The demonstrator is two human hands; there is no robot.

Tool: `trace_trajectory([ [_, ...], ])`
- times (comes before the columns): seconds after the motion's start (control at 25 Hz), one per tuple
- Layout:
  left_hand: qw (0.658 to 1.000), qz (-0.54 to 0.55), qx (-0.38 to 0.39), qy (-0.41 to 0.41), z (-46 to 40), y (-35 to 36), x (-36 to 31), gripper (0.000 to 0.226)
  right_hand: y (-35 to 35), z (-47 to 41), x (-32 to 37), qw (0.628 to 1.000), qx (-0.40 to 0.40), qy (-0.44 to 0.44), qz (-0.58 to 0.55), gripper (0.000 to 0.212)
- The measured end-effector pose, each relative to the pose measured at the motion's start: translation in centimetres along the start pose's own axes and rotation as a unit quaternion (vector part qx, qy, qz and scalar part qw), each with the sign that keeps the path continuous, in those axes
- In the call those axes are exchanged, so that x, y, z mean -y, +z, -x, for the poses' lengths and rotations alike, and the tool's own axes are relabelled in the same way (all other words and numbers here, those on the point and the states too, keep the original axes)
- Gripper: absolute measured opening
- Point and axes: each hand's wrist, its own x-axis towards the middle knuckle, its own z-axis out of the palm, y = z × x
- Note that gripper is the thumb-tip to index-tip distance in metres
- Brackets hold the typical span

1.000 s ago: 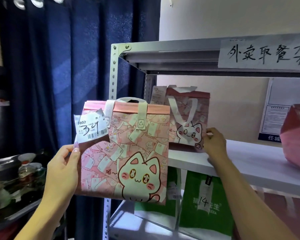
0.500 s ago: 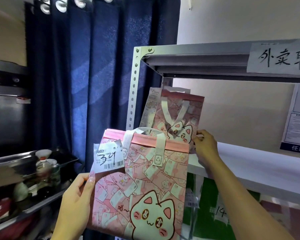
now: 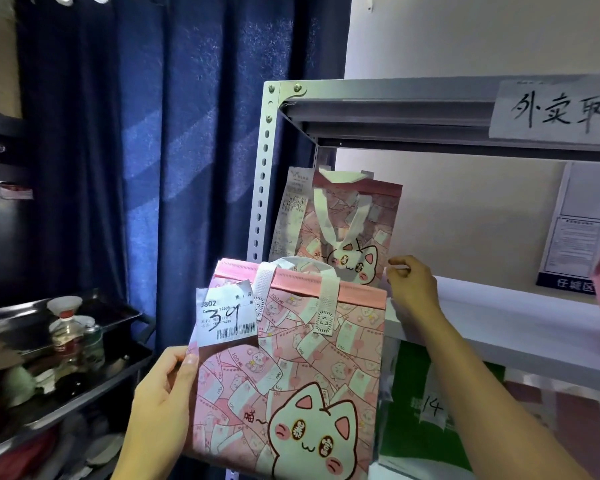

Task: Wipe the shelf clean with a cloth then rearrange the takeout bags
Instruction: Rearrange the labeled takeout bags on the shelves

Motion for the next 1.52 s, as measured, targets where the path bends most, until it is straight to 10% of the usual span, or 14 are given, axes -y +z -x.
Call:
trace_trajectory([
  [0.52,0.996,0.022,0.083,0.009,2.9,3.5,3.0,0.025,-6.8,16.1,-2.0,0.983,-0.136,-0.090,-0.081,0.015],
  [1.52,0.955,-0.009,0.249,-0.162,23.2,15.7,9.7,0.023,-19.9,38.8,-18.6,0.938,-0.124,0.277,-0.168,0.020],
])
